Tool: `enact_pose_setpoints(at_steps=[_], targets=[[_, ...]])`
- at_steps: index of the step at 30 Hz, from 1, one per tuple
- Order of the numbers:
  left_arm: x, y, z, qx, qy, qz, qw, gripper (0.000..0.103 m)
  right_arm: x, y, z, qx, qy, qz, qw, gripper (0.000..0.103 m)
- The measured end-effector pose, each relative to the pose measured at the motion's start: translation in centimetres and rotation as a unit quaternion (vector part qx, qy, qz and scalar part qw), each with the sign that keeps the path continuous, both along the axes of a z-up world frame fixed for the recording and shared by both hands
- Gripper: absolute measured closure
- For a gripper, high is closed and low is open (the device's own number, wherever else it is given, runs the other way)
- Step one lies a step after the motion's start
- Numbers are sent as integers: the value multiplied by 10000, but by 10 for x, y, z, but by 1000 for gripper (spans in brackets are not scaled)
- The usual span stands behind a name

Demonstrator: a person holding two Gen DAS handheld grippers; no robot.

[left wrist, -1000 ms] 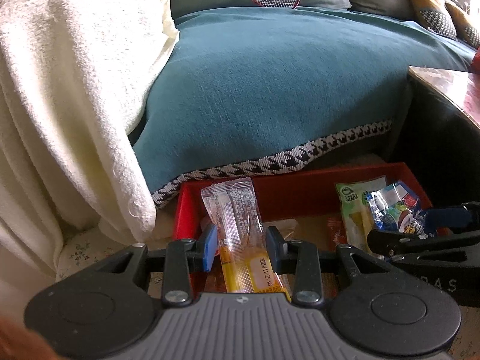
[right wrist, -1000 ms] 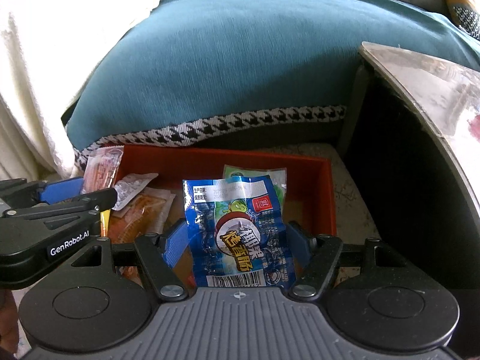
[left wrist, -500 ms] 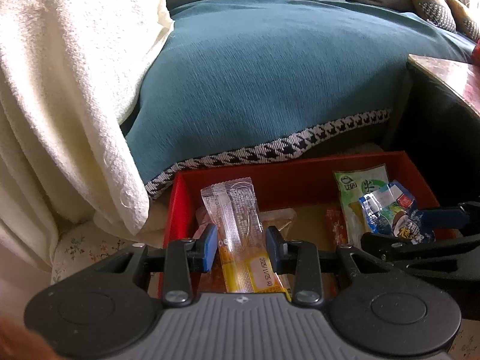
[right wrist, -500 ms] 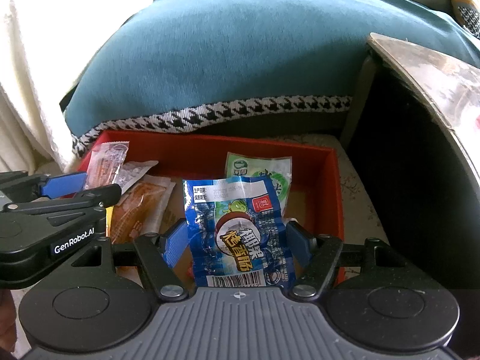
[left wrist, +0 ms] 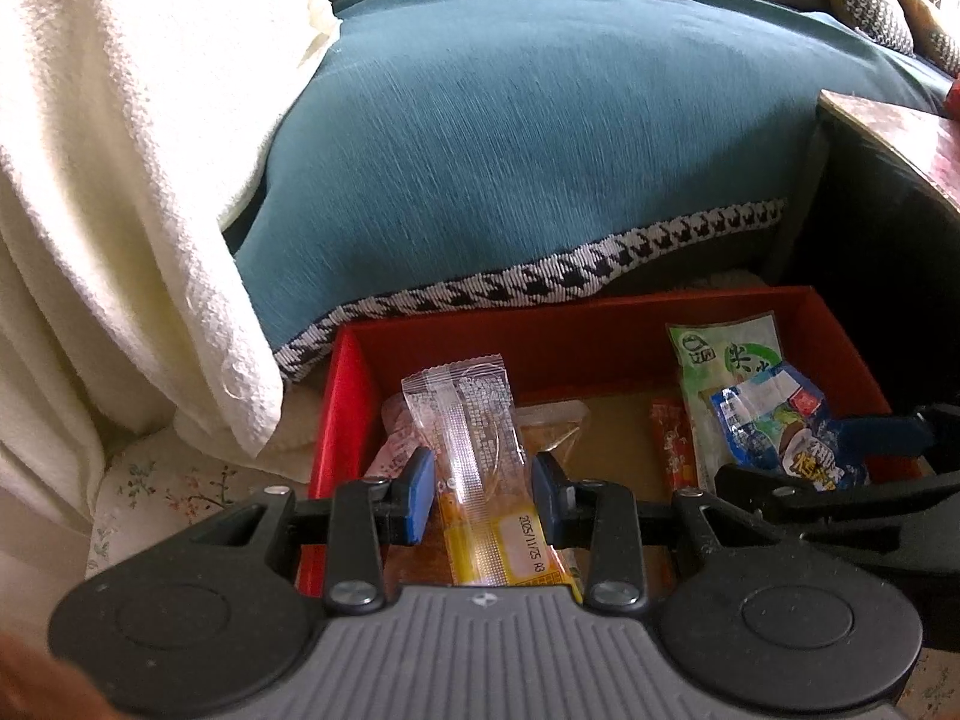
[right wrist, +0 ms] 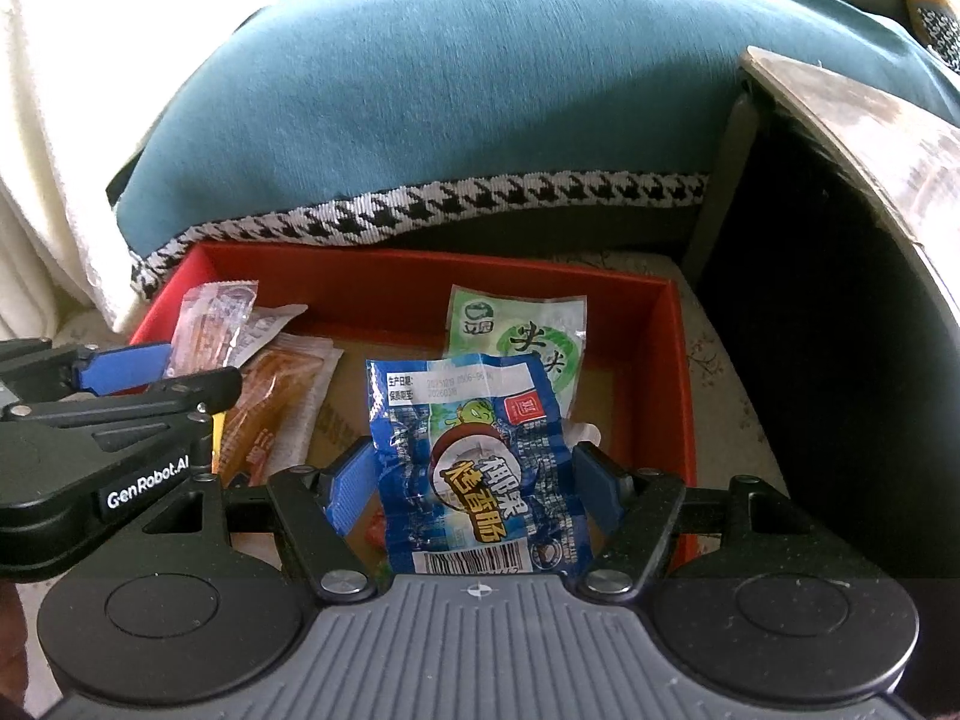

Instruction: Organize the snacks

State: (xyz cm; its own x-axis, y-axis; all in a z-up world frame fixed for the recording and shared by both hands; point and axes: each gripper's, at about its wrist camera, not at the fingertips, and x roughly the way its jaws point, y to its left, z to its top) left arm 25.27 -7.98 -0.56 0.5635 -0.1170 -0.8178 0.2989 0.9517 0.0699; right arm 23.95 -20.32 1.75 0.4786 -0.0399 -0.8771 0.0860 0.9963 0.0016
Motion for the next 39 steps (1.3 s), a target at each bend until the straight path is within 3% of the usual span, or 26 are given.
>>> enact_pose_setpoints(at_steps=[17, 31, 39], targets=[[3, 0, -5, -5, 167, -30, 9999, 70, -1, 0, -2, -59, -59, -43, 10000, 25], [-22, 22, 20, -39, 35, 104, 9999, 56, -23, 11, 20, 3, -289, -29, 9996, 21], [-35, 30, 31, -119, 0, 157, 9998, 55, -35, 16, 36, 35, -431, -28, 9991, 20]])
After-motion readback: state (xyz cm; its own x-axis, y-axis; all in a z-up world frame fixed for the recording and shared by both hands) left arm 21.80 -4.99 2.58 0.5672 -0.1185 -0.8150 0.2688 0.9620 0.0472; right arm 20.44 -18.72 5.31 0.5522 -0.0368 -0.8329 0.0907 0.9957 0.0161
